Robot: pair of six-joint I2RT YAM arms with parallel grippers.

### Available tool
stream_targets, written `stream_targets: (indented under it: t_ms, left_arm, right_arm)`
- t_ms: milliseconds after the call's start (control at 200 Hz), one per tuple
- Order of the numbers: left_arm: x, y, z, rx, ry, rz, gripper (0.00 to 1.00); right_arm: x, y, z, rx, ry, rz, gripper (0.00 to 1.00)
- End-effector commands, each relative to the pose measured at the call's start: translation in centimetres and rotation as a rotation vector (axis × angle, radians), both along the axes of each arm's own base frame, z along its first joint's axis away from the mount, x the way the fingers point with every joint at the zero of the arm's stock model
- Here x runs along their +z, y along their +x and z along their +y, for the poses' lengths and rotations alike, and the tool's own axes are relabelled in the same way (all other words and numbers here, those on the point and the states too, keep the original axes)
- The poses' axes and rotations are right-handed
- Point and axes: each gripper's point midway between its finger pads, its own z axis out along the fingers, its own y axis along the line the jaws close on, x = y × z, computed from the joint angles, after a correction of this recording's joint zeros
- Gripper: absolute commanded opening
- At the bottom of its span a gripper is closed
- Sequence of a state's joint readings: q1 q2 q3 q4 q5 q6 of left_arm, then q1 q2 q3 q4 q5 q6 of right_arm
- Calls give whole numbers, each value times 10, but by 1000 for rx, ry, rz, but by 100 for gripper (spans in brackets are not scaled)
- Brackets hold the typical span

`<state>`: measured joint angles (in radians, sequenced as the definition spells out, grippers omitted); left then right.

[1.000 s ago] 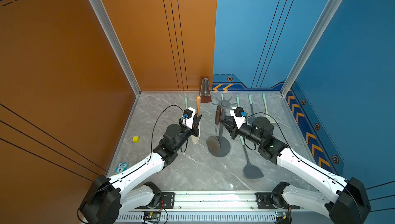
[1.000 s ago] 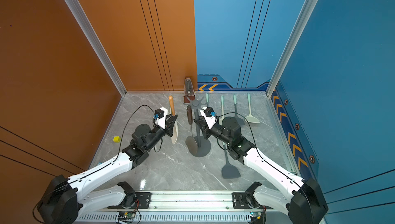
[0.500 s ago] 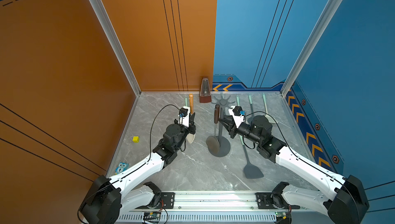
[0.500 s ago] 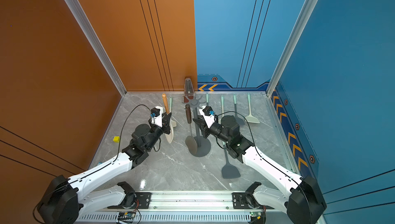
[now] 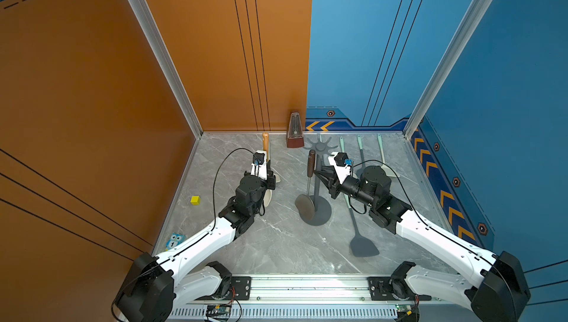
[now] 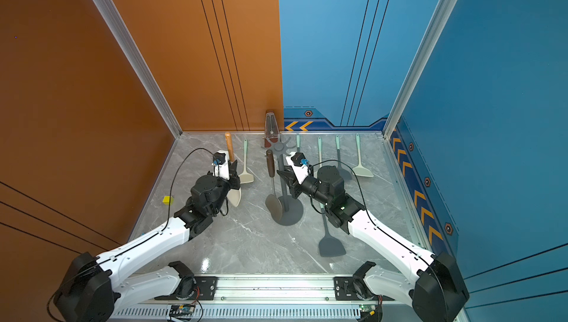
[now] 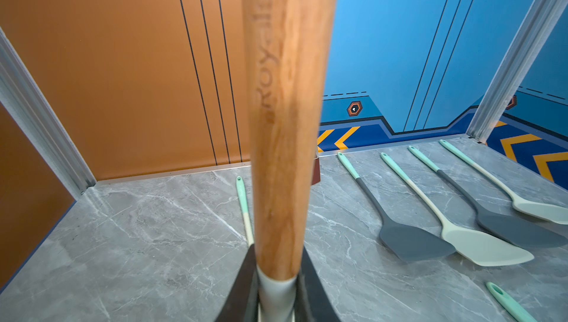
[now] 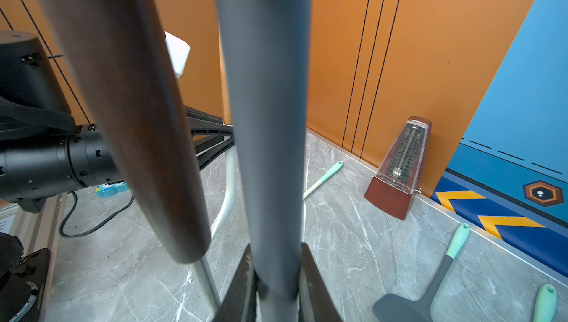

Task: Take the spatula off the kitchen utensil rack
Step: Place the spatula at the center of the board.

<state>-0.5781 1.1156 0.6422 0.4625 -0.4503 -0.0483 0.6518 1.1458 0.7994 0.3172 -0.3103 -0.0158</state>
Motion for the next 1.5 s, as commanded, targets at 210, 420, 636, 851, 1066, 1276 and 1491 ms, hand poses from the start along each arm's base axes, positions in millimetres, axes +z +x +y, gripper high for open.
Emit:
stream_targets:
  t_ms: [210, 420, 636, 851, 1066, 1276, 1491]
  left_arm:
    - [17, 23, 45, 167, -50, 54, 0]
    - [15, 42, 58, 182, -40, 127, 0]
    - [8, 57, 71, 234, -14, 208, 0]
    - [5, 75, 78, 245, 0, 285, 0]
    - [-5, 93, 86, 259, 12, 349, 0]
    - [-17, 112, 89, 265, 14, 392, 0]
    - [-35, 130, 95, 274, 28, 434, 0]
  right_arm:
    - [-47, -11, 0, 10, -80, 155, 0]
    - [-49, -13, -3, 1, -84, 153, 0]
    - [-50, -14, -5, -2, -87, 153, 0]
    - [-52, -14, -6, -4, -90, 153, 0]
    - [-51, -16, -8, -8, -87, 150, 0]
    - [-51, -17, -11, -15, -88, 146, 0]
    - [-51, -19, -13, -18, -92, 148, 0]
